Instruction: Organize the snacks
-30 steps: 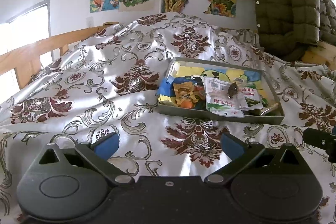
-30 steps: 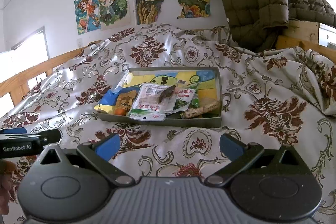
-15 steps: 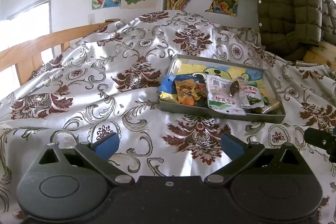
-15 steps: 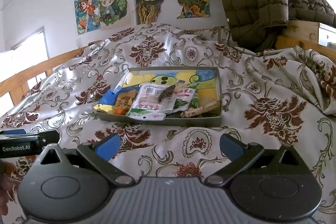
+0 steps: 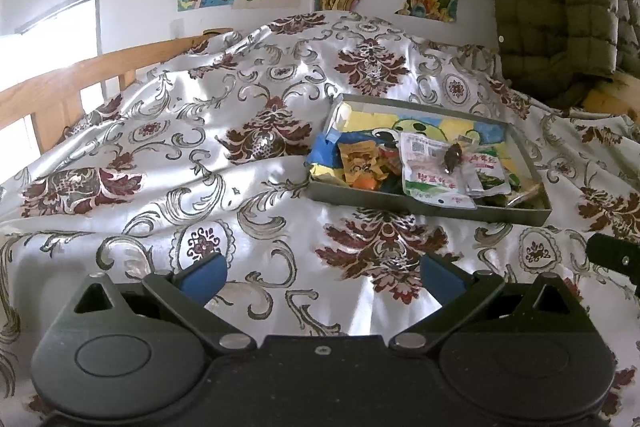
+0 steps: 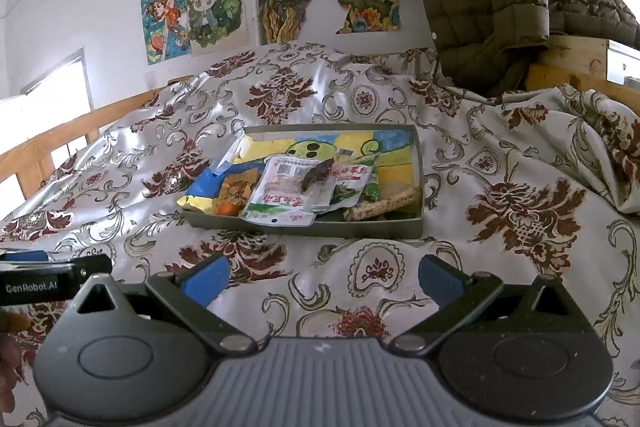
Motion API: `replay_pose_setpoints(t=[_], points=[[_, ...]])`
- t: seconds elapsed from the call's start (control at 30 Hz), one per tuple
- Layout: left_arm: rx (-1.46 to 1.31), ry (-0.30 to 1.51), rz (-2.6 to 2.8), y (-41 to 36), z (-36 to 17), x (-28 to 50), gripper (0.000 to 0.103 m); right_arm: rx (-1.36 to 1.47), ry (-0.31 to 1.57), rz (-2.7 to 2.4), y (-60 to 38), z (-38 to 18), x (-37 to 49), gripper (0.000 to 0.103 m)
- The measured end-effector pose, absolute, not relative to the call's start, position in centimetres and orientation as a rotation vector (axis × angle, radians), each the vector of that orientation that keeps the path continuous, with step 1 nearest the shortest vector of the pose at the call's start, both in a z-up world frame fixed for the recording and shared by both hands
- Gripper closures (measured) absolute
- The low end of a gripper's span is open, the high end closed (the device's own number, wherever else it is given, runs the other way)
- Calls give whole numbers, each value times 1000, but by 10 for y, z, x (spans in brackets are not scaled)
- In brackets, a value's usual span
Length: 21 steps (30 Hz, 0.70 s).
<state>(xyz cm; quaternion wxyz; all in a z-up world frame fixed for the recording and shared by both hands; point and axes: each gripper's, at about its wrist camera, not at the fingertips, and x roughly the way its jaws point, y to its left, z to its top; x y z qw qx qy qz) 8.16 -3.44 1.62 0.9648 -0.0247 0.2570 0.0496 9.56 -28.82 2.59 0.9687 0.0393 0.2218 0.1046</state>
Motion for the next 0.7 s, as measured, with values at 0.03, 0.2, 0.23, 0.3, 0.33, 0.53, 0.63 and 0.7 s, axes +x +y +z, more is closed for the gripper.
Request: replay_pose_setpoints(t=[0.03,0.2,0.23,0.3,0.33,0.53,0.63,0.7], points=[[-49,521,102,-34,16,82,1,80,449,212,-288,26,96,0],[-52,535,113,-33,13,82,1,83,451,216,-286,22,96,0],[-55,537,115,-32,12,82,1,83,453,217,-286,21,97,0],[-60,534,103,-32,10,81,1,80,458,219,-285,19,97,0],[-60,532,102,-32,10,81,1,78,462,219,-285,17,98,0],[-45,545,95,-33,1,81,1,71,484,221,-284,9,101,0],[-50,558,89,-33,-4,81,1,73,491,222,-283,7,102,0],[-47,565,91,-34,-6,81,1,78,502,221,-283,4,103,0]])
